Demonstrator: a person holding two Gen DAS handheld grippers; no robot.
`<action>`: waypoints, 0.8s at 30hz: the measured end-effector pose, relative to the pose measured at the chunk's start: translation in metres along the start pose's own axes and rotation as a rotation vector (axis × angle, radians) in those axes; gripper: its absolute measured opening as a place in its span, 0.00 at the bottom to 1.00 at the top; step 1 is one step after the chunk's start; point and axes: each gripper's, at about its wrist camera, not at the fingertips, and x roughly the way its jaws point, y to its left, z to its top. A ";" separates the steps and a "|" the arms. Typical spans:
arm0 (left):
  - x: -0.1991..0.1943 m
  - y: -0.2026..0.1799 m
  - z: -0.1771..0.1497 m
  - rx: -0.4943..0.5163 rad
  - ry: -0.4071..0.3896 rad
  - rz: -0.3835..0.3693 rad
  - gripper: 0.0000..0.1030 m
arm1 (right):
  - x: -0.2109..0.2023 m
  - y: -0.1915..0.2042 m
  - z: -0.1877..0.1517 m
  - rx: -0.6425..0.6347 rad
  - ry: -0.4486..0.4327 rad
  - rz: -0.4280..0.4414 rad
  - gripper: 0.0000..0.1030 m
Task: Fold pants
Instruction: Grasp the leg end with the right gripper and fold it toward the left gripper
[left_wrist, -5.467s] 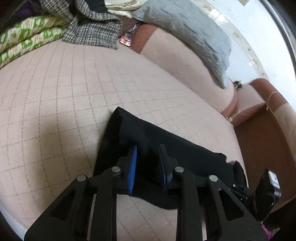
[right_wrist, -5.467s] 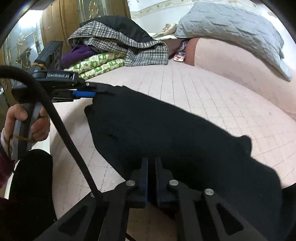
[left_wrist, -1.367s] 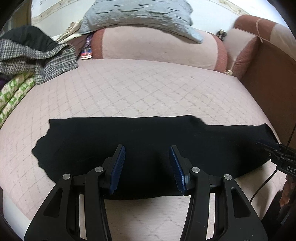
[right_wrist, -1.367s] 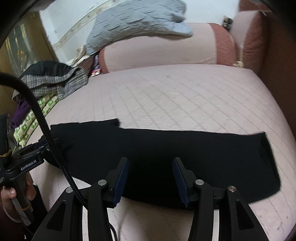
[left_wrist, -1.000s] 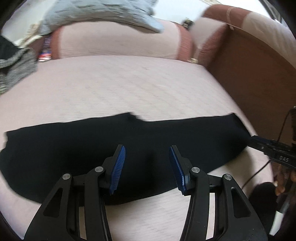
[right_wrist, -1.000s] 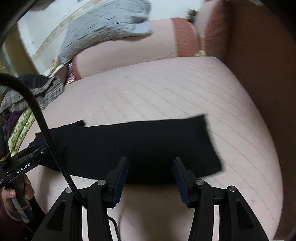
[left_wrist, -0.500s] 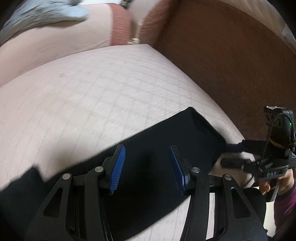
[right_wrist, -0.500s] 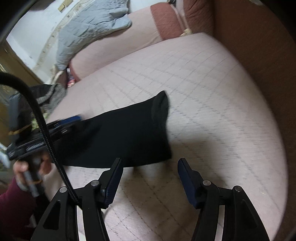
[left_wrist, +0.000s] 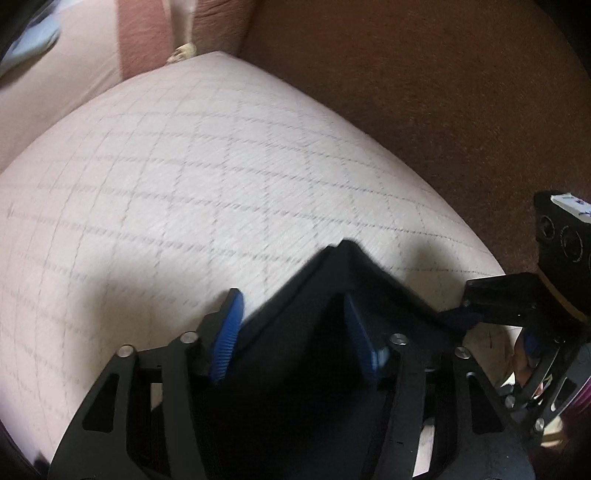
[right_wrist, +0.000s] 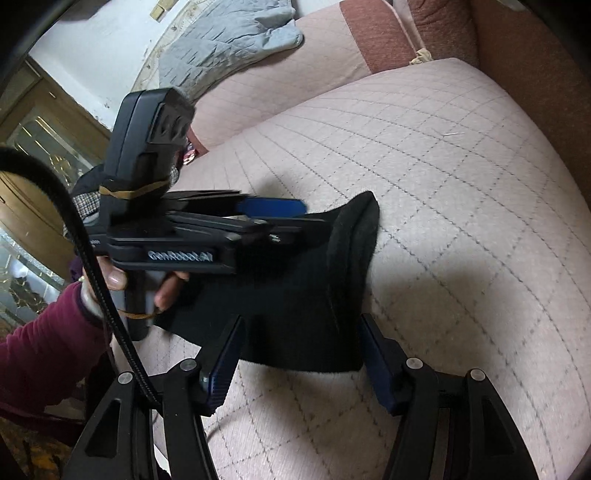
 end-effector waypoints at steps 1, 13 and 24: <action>0.000 0.000 0.001 0.005 -0.002 -0.003 0.57 | 0.001 0.000 0.001 -0.008 -0.004 0.005 0.57; -0.034 0.022 -0.004 -0.072 -0.115 -0.081 0.18 | -0.013 0.038 0.016 -0.111 -0.086 -0.072 0.11; -0.193 0.115 -0.109 -0.357 -0.332 0.125 0.18 | 0.049 0.188 0.037 -0.344 -0.021 0.046 0.11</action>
